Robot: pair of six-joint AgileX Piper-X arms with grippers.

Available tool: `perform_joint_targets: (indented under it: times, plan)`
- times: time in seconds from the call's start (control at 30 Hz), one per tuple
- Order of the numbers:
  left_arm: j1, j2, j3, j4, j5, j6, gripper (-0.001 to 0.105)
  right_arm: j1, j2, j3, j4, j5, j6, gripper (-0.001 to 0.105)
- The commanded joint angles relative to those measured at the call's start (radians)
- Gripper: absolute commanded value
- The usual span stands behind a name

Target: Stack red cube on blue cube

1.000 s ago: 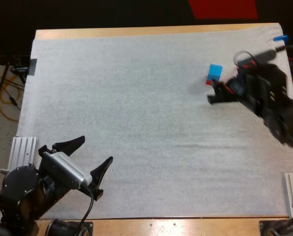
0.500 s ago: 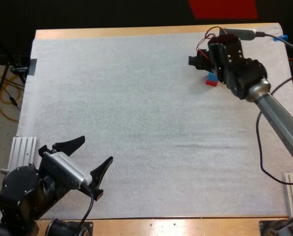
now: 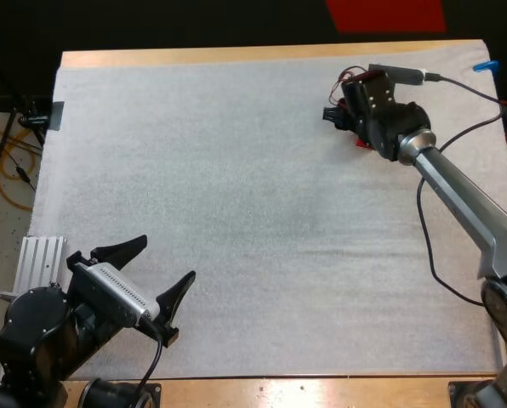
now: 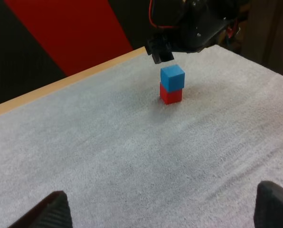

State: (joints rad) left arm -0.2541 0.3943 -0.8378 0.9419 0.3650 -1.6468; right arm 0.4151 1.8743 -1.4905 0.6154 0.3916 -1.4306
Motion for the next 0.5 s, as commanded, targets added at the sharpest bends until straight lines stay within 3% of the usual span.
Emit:
perform_joint_targets:
  times: [0.0, 0.47]
  plan:
    - [-0.002, 0.0, -0.007, 0.01, 0.003, -0.002, 0.075, -0.016, 0.005, -0.011, -0.02, 0.001, 0.007, 0.069]
    - [-0.002, 0.0, -0.007, 0.028, 0.003, -0.002, 0.075, -0.046, 0.096, -0.014, -0.068, -0.021, 0.013, 0.069]
